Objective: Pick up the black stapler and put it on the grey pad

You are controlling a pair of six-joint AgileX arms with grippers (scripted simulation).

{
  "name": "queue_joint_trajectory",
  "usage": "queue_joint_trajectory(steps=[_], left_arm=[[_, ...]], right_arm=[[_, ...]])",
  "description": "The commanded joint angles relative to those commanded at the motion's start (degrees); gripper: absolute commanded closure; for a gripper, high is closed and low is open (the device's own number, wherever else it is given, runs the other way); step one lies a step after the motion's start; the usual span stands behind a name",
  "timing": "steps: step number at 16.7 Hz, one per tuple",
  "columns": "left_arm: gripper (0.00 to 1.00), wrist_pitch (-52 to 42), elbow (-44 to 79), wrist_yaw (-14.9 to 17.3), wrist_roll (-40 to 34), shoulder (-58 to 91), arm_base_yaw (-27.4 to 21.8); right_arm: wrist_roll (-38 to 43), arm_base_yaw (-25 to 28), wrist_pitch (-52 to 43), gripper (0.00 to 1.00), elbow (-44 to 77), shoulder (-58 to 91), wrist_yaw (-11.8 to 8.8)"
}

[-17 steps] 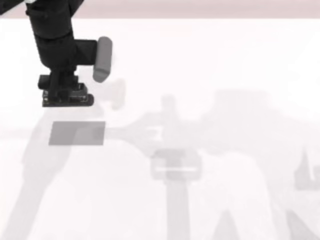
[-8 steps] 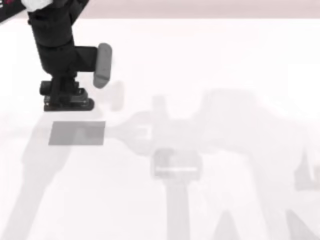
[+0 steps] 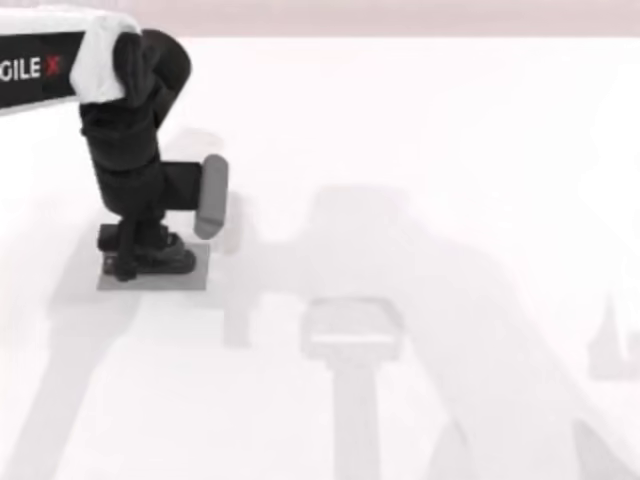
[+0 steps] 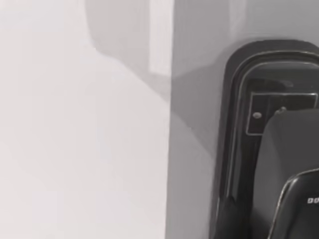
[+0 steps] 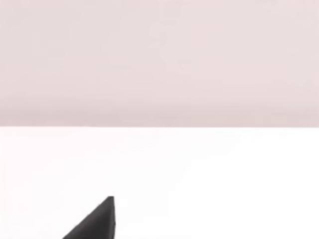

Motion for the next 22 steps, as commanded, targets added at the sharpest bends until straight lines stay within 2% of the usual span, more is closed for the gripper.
queue_joint_trajectory(steps=[4,17,22], left_arm=[[1.00,0.13,-0.12,0.00,0.02,0.04,0.01],[0.02,0.13,-0.12,0.00,0.02,0.04,0.01],[0.00,0.13,-0.12,0.00,0.02,0.04,0.01]], right_arm=[[0.00,0.00,0.00,0.00,0.00,0.00,0.00],[0.00,0.00,0.00,0.00,0.00,0.00,0.00],[0.00,0.00,0.00,0.00,0.00,0.00,0.00]])
